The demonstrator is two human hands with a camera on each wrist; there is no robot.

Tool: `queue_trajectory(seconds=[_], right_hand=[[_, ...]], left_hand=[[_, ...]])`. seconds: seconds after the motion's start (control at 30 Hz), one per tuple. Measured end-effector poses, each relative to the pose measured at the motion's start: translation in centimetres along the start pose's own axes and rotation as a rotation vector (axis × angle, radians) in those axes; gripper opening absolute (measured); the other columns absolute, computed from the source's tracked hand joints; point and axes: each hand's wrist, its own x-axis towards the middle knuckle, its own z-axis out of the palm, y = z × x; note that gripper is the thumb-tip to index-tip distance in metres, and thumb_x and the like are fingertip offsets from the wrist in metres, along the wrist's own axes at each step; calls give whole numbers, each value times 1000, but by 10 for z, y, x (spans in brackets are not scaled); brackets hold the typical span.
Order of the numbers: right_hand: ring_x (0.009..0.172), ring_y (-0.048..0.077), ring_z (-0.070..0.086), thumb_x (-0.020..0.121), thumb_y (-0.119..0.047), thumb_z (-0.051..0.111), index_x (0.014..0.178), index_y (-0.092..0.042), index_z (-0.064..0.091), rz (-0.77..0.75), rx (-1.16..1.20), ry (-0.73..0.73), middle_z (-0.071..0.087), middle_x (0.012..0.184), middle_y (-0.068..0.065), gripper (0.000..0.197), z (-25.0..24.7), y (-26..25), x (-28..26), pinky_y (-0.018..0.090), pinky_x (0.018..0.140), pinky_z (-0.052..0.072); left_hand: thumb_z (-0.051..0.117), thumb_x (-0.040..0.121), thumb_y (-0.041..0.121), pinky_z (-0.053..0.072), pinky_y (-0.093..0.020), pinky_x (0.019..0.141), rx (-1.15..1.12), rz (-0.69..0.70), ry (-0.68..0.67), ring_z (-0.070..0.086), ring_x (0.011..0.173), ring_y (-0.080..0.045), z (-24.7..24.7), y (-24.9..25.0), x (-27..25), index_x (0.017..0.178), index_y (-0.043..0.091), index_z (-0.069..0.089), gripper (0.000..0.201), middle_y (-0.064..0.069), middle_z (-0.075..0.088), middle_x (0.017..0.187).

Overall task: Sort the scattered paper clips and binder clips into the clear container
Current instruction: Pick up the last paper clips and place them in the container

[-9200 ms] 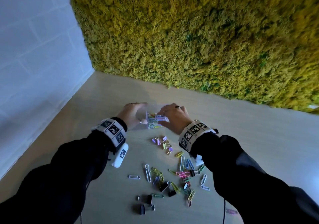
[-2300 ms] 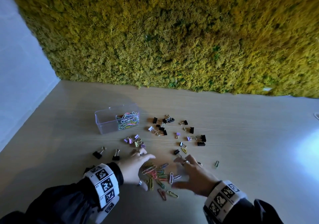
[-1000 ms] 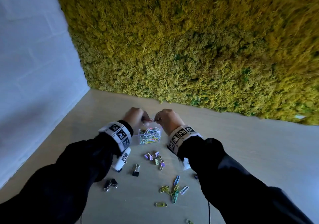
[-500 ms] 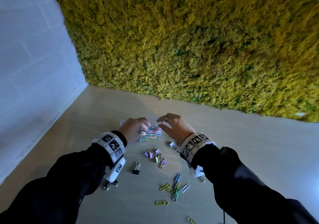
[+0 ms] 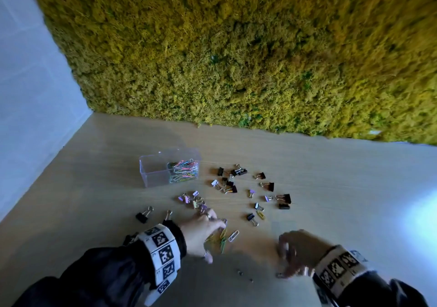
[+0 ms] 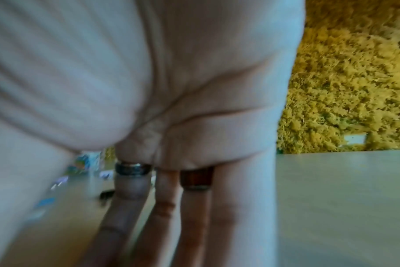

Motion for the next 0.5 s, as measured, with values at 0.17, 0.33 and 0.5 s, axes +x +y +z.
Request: queue_trajectory(seconds=[0.17, 0.33, 0.5], right_hand=[[31, -2, 48, 67, -5, 70, 53, -26, 49, -105, -21, 164, 51, 31, -14, 33, 28, -1, 18, 13, 38, 41], [63, -6, 49, 61, -38, 79, 94, -10, 64, -318, 27, 482, 52, 81, -16, 46, 33, -14, 32, 5, 65, 39], [117, 20, 44, 68, -70, 38, 133, -18, 41, -200, -235, 515, 41, 131, -2, 83, 18, -5, 34, 29, 101, 37]], left_hand=[[72, 74, 10, 38, -26, 84, -65, -55, -24, 46, 105, -17, 1, 1, 2, 131, 24, 39, 68, -2, 34, 130], [68, 79, 13, 42, -28, 77, -83, -55, 86, 52, 89, -12, 0, -2, -4, 127, 27, 43, 56, 2, 43, 119], [67, 80, 29, 34, -31, 107, -44, -29, 136, 34, 133, -18, 7, -1, -10, 140, 22, 30, 71, 8, 22, 149]])
